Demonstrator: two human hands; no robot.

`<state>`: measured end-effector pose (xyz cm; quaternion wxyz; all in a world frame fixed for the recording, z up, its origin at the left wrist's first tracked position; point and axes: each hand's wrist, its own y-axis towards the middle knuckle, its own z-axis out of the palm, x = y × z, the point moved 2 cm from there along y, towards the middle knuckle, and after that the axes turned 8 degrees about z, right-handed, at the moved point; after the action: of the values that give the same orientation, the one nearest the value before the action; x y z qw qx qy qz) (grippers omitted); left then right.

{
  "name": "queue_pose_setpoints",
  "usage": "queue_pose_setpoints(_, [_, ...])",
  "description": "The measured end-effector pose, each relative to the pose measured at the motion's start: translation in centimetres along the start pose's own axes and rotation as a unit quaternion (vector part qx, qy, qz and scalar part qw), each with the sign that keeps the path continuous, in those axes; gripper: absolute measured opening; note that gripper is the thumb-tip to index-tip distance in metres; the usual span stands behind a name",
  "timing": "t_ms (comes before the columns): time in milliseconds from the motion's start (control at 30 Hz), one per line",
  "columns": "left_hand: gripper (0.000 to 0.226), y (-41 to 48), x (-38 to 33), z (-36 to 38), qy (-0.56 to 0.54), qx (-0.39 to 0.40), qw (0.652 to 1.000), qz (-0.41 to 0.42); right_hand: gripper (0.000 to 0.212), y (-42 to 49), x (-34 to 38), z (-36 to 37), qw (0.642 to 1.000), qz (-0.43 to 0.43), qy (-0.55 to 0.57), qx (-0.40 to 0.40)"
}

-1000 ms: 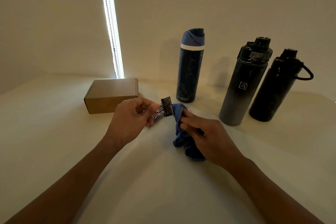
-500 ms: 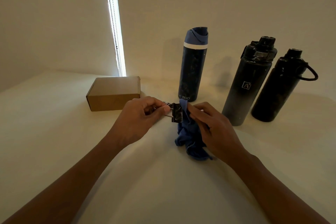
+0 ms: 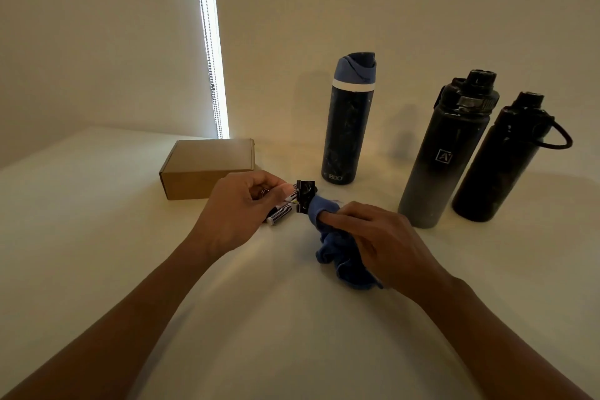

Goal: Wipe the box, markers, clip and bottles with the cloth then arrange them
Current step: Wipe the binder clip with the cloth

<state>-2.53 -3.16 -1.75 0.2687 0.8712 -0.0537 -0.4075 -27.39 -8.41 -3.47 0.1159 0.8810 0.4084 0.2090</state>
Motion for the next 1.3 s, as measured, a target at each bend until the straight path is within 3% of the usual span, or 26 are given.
queue_pose_setpoints(100, [0.022, 0.1, 0.1, -0.1, 0.016, 0.0, 1.0, 0.008, 0.041, -0.3, -0.4, 0.9, 0.993, 0.056, 0.076, 0.076])
queue_pose_setpoints(200, [0.022, 0.0, 0.0, 0.0, 0.039, 0.001, 0.999, 0.021, 0.035, -0.4, -0.3, -0.2, 0.984, 0.059, 0.15, -0.071])
queue_pose_setpoints(300, [0.019, -0.1, -0.1, 0.4, 0.036, 0.013, 0.999, 0.022, 0.03, 0.1, -0.7, -0.2, 0.979, 0.075, 0.132, -0.139])
queue_pose_setpoints(500, [0.02, -0.3, -0.6, 0.9, 0.006, 0.028, 0.999, 0.028, 0.05, 0.6, 0.6, 0.5, 0.987, 0.084, 0.121, -0.065])
queue_pose_setpoints(567, [0.021, -0.2, -0.5, 0.8, 0.004, 0.026, 0.999, 0.021, 0.044, 0.9, 0.7, 0.9, 0.991, 0.07, 0.106, -0.03])
queue_pose_setpoints(667, [0.024, -0.1, -0.3, 0.6, 0.018, 0.02, 0.999, 0.021, 0.042, 1.0, -0.1, 1.3, 0.995, 0.022, 0.079, -0.047])
queue_pose_setpoints(833, [0.027, -0.1, -0.1, 0.3, 0.035, 0.02, 0.999, 0.016, 0.036, 0.2, 0.9, -0.3, 0.999, 0.011, 0.018, -0.024])
queue_pose_setpoints(967, [0.024, -0.2, -0.3, 0.4, 0.029, 0.02, 0.999, 0.01, 0.041, 0.3, 0.6, -0.9, 0.999, -0.01, -0.034, -0.003])
queue_pose_setpoints(1133, [0.023, -0.2, -0.5, 0.3, 0.032, 0.03, 0.999, 0.021, 0.048, 0.3, 0.7, -1.6, 0.995, 0.011, -0.096, -0.038])
queue_pose_setpoints(1300, [0.022, 0.1, 0.0, -0.9, 0.044, -0.009, 0.999, 0.015, 0.054, 0.2, 2.1, -1.1, 0.99, -0.043, -0.134, -0.024])
